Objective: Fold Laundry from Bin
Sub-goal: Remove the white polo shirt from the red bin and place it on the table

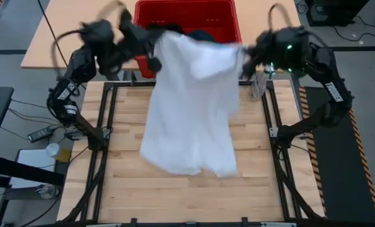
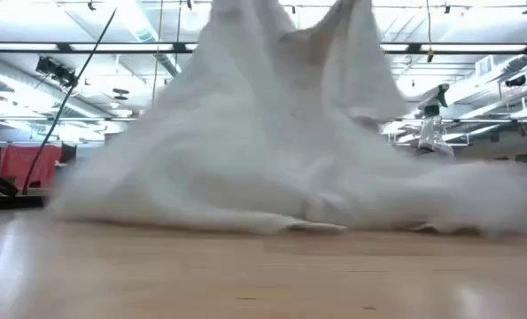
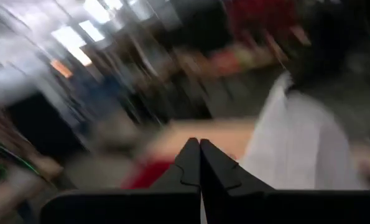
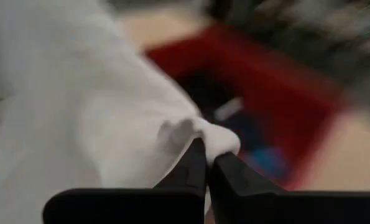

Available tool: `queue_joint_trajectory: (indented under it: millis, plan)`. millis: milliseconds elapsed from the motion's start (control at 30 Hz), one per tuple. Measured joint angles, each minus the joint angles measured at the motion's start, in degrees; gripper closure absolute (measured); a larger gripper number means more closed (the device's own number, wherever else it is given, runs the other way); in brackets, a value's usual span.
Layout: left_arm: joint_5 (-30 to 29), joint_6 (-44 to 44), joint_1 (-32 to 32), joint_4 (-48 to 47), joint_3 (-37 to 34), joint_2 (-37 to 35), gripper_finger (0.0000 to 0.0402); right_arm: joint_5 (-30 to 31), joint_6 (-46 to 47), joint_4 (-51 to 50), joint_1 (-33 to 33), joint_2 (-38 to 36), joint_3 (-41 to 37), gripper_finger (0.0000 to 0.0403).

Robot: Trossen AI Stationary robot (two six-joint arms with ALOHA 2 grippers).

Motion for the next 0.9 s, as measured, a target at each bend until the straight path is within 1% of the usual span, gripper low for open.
queue_joint_trajectory:
  millis: [33, 67, 100, 167, 233, 300, 400, 500, 567, 633, 700, 900]
  plan:
    - [-0.2, 2.7, 0.0, 5.1, 0.0, 0.0, 0.0402, 3.7, -3.5, 5.5, 0.1, -0.5, 0.4, 0.0393]
    - [-0.2, 5.8, -0.4, 9.7, 0.0, -0.2, 0.0402, 6.0, -7.4, 12.1, 0.2, -1.1, 0.9, 0.0392]
    - [-0.2, 9.0, -1.2, 13.4, 0.0, -0.4, 0.0402, 6.7, -10.9, 18.0, 0.5, -1.7, 1.3, 0.0392]
    - [1.2, 14.1, -3.2, 18.1, 0.1, -1.1, 0.0402, 4.7, -15.8, 26.0, 1.6, -3.0, 2.4, 0.0392]
    - [4.0, 15.9, -6.0, 16.8, 0.1, -2.4, 0.0402, -0.1, -15.8, 27.2, 3.3, -3.9, 4.0, 0.0392]
    - [4.7, 15.6, -8.8, 12.0, 0.1, -3.6, 0.0402, -3.9, -12.2, 21.0, 5.7, -4.6, 6.1, 0.0392]
    - [4.8, 11.9, -12.7, 1.5, 0.1, -4.8, 0.0402, -8.7, -4.1, 6.7, 9.1, -5.2, 8.1, 0.0393]
    - [5.3, 5.7, -16.5, -6.8, 0.0, -5.1, 0.0402, -16.3, 4.8, -6.2, 12.2, -5.2, 8.3, 0.0393]
    - [8.1, 0.4, -19.1, -11.3, 0.0, -5.6, 0.0402, -22.5, 11.2, -12.7, 14.4, -5.0, 8.3, 0.0393]
    - [11.8, -4.8, -21.4, -15.0, 0.1, -5.8, 0.0402, -28.2, 16.6, -17.0, 16.7, -4.4, 8.3, 0.0393]
    - [15.3, -11.4, -23.6, -19.4, 0.1, -5.9, 0.0402, -33.9, 20.0, -20.5, 19.3, -3.2, 8.3, 0.0393]
    - [25.7, -29.6, -28.7, -36.5, 0.1, -3.4, 0.0402, -49.1, 26.3, -25.6, 27.5, 2.0, 8.3, 0.0393]
